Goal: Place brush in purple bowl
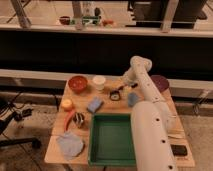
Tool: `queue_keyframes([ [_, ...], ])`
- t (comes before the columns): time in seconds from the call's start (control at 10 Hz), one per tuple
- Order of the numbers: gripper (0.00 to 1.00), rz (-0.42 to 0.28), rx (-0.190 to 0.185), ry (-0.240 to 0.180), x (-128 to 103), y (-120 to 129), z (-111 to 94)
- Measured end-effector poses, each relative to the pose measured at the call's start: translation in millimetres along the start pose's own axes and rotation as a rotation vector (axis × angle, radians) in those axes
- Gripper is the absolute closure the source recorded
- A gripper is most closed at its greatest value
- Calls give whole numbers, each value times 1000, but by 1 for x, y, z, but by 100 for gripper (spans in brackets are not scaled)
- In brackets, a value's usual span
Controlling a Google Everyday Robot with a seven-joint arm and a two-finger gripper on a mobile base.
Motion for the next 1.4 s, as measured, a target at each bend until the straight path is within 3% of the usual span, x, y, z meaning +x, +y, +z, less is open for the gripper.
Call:
queue_keyframes([
  [0.6, 22, 7, -12, -14, 5, 0, 5],
  [1.1, 70, 7, -16, -18, 6, 0, 6],
  [1.4, 74, 6, -15, -18, 5, 0, 6],
])
